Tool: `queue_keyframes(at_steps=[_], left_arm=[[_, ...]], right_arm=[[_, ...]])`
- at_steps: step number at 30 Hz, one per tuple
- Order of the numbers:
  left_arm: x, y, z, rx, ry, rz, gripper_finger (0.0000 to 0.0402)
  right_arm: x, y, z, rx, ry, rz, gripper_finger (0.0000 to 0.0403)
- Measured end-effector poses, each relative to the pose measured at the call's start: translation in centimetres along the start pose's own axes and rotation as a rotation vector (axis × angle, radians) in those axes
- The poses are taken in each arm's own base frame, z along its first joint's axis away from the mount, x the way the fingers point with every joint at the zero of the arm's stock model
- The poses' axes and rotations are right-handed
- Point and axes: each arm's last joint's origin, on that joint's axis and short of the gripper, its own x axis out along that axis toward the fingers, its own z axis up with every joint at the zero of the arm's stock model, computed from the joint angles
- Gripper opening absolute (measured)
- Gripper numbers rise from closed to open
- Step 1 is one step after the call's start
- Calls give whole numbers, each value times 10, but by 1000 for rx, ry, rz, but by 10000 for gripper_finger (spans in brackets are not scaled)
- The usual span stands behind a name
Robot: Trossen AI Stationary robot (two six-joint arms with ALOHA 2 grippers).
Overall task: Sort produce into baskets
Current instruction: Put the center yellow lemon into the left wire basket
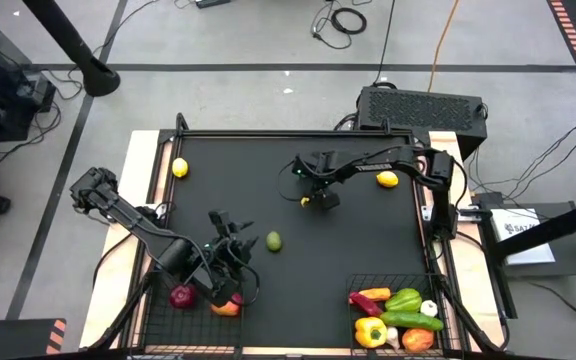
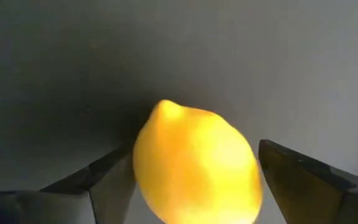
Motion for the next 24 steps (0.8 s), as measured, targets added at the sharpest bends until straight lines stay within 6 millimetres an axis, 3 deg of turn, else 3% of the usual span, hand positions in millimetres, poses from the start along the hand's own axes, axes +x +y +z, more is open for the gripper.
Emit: queue_keyframes(at_steps=[8, 14, 18, 24], left_arm=[[0, 0, 0, 3, 3, 1, 202], [1, 1, -1, -23, 5, 2, 202], [3, 2, 0, -53, 9, 8, 203], [6, 4, 0, -156, 15, 18, 203]], right_arm=[[-2, 3, 1, 86, 23, -4, 261], [-10, 14, 6, 118, 38, 0, 258], [-28, 26, 14, 158, 4, 20, 260], [-80, 43, 24, 297, -194, 167, 260]])
